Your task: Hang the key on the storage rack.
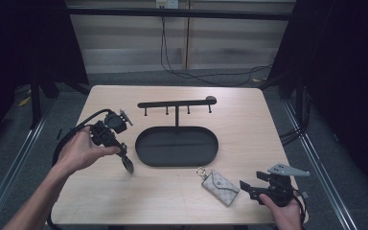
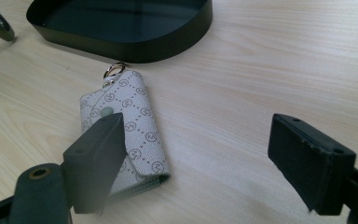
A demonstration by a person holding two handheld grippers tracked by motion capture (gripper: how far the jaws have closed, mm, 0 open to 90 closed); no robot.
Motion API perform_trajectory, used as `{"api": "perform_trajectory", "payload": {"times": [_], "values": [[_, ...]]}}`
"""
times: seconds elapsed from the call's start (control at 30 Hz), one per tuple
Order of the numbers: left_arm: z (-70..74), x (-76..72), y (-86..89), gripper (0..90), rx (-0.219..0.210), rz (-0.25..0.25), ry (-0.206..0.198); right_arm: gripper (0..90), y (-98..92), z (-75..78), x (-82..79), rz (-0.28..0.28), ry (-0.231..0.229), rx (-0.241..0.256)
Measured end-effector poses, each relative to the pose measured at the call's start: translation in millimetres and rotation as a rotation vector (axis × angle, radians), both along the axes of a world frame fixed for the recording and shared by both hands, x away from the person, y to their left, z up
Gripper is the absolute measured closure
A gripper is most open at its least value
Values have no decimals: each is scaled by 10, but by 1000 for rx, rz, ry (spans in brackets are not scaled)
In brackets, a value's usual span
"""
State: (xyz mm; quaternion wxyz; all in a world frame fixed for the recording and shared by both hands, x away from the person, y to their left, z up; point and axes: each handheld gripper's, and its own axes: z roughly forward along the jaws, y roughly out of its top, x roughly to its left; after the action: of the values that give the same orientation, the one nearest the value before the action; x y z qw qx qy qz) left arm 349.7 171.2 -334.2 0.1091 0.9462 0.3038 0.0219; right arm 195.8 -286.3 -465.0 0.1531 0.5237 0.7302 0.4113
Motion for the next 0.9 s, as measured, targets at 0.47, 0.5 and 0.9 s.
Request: {"api": "perform_trajectory", "payload": {"times": [0.47, 0.5, 0.9], "values": [[269, 122, -76, 706, -38, 22, -13, 193, 0, -3, 2, 1, 4, 2], [287, 136, -98, 706, -32, 19, -12, 192, 0, -4, 4, 2, 4, 2], [440, 317, -323, 707, -18, 36, -1, 183, 1, -7, 4, 3, 5, -1]]}}
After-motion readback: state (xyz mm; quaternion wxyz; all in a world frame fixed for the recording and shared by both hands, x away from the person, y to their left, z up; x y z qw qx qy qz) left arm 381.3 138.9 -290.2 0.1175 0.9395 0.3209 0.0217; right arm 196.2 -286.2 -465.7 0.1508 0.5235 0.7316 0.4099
